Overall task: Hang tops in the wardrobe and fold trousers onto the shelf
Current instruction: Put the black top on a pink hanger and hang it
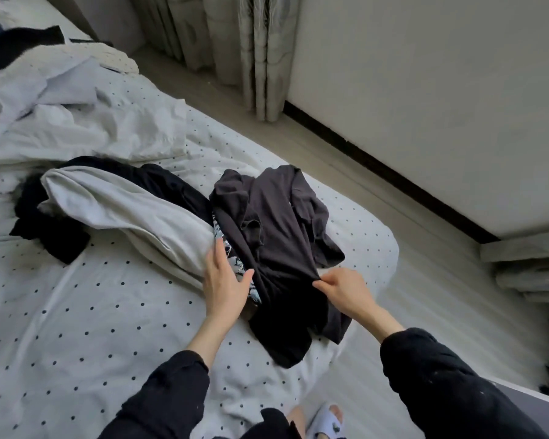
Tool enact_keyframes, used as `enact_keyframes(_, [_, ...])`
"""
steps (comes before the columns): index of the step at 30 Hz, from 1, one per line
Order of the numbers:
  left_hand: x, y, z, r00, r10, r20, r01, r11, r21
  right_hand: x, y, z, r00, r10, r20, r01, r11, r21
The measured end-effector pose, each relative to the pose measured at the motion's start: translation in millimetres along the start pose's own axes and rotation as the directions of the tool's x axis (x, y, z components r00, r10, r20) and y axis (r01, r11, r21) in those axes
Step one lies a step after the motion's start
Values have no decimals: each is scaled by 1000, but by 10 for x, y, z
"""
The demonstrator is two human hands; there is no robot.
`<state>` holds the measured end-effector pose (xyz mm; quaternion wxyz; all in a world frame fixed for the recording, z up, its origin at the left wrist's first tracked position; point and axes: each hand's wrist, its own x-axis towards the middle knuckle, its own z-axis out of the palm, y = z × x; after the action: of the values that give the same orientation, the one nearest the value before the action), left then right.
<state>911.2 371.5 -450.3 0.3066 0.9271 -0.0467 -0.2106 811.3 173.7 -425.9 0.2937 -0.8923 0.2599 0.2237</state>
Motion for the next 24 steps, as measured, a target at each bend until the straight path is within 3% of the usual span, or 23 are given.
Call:
enact_keyframes(2, [55,106,2,978,-203,37,206,976,-77,-92,75,-55,1000,4,-12,-4,998,57])
enact_keyframes(3, [50,176,4,975,-218,50,220,975,-35,-129,105,-90,1000,5,-19,-4,997,77])
enact_keyframes(5, [-4,298,-3,987,-153,43,152,988,40,-165,141,-123,1000,10,-28,-7,994,106])
enact_keyframes(9, [-207,532,-26,999,21,40,-19,999,-32,-224,278,-242,983,154,-96,-139,980,142])
enact_keyframes(12, [-273,749,-80,990,141,15,-138,985,-102,-329,471,-458,936,304,-177,-244,924,296])
enact_keyframes(16, [-252,1180,-211,966,249,-74,-257,958,-131,-598,789,-757,865,434,-253,-336,874,350])
enact_keyframes(19, [-412,1608,-175,950,308,-60,-313,943,-112,-997,1144,-1026,791,515,-330,-338,817,466])
enact_keyframes(21, [-403,1700,-152,958,280,-62,-285,955,-80,-1083,1230,-1126,794,491,-358,-297,828,476])
enact_keyframes(24, [-727,2009,171,936,346,57,-340,935,-104,-1614,1564,-1231,737,517,-436,-252,808,533])
